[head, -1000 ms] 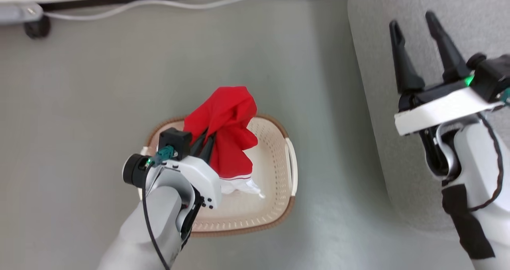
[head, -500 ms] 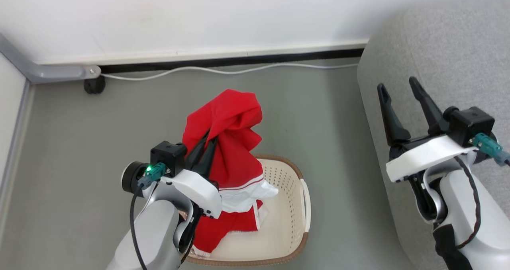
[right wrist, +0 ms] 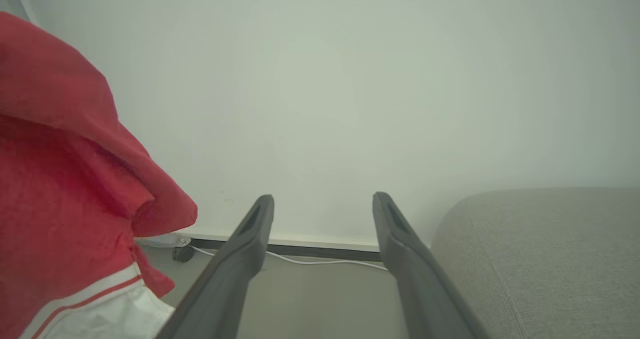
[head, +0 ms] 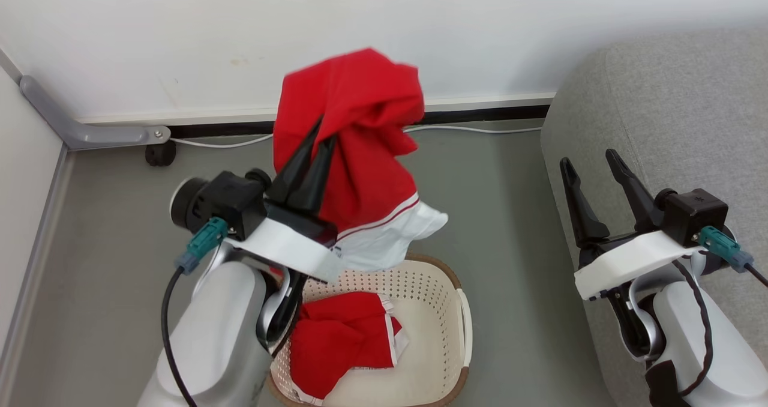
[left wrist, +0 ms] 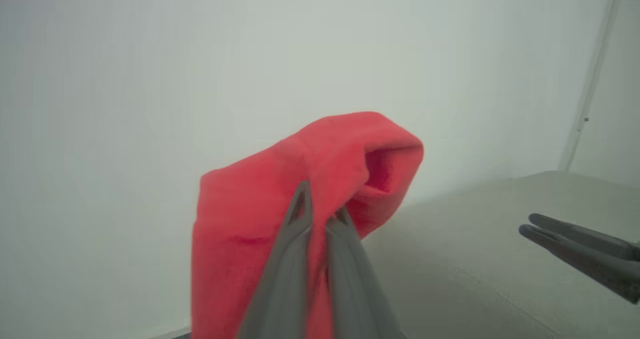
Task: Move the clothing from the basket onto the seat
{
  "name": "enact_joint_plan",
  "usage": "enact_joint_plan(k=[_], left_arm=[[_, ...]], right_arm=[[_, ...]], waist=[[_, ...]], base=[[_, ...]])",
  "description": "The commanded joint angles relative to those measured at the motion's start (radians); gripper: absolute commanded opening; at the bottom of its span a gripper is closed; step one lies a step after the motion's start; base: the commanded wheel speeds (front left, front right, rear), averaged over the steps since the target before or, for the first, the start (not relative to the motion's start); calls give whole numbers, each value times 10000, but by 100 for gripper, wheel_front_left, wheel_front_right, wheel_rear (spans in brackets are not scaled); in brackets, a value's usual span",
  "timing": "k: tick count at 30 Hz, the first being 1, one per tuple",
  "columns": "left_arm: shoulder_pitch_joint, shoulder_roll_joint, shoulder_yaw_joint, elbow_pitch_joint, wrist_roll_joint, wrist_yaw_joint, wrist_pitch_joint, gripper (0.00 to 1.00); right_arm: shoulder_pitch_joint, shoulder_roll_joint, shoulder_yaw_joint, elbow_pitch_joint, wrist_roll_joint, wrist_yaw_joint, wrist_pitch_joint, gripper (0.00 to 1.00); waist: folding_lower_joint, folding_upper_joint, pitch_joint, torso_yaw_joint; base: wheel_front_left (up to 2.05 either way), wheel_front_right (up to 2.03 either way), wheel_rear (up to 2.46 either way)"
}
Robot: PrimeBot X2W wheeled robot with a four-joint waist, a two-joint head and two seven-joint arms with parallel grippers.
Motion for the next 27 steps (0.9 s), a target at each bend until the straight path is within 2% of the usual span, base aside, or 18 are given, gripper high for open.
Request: enact_joint_plan(k=[1,10,14,22,27], left_arm=[[-547,116,355,-495,61,-56,-103,0],[-936,116,168,-1471,85,15,-103,0],[-1034,116,32,-1487,16,58,-103,0],[-1066,116,-274,-1530,-64,98,-103,0],[-1096,116,-495,-1551,-113,99,-103,0]], right_arm=[[42,11,138,-209,-1,42,-59,100],[86,64,184,-185,-13,42,-59,100],[-104,168,637,-544,169,42,-59,100],[-636,-135,3394,-1931,1306,42,-59,100],[-1100,-313,4316,-2186,1516,42,-59,100]], waist=[[1,-1,-7,1],[1,-1,31,-32],[1,-1,113,-41],[1,-1,259,18],[1,-1,319,106]], base=[[0,0,0],[0,0,0],[0,0,0],[0,0,0],[0,0,0]])
